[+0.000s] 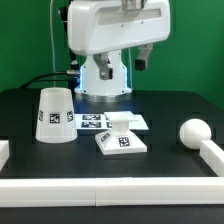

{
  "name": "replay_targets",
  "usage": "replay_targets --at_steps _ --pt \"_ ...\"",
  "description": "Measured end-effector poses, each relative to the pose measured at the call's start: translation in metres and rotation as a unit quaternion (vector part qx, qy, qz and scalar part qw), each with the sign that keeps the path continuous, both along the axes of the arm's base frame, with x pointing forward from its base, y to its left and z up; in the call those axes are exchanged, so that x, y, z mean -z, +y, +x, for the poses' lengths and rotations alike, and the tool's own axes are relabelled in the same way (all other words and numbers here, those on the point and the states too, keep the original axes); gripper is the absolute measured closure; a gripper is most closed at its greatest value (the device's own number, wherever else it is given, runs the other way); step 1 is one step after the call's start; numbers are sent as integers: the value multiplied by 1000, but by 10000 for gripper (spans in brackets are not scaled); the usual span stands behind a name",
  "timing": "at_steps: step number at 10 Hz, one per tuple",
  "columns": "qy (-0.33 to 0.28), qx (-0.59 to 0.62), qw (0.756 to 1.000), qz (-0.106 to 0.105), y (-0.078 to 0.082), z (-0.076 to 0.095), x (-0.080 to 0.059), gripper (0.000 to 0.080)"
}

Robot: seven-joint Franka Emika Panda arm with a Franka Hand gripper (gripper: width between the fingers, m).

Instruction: Assemble lamp

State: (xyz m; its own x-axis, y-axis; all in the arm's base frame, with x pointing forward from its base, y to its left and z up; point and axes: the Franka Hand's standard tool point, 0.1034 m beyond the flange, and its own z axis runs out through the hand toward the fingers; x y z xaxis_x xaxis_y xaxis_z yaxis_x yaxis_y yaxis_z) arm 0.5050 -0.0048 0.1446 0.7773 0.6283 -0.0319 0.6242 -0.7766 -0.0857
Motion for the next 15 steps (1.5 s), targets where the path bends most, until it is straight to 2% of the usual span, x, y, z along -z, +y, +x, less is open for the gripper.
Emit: replay_targets --at_steps 1,4,5,8,9,15 --pt "-4 60 998 2 -1 -4 8 100" --pt "3 155 988 -3 0 -6 9 100" --pt "5 198 980 -6 0 -6 10 100" --pt "3 324 946 -16 2 -23 29 100" --pt "2 340 940 -17 5 -27 34 100" --pt "-9 323 946 -15 8 -37 63 100"
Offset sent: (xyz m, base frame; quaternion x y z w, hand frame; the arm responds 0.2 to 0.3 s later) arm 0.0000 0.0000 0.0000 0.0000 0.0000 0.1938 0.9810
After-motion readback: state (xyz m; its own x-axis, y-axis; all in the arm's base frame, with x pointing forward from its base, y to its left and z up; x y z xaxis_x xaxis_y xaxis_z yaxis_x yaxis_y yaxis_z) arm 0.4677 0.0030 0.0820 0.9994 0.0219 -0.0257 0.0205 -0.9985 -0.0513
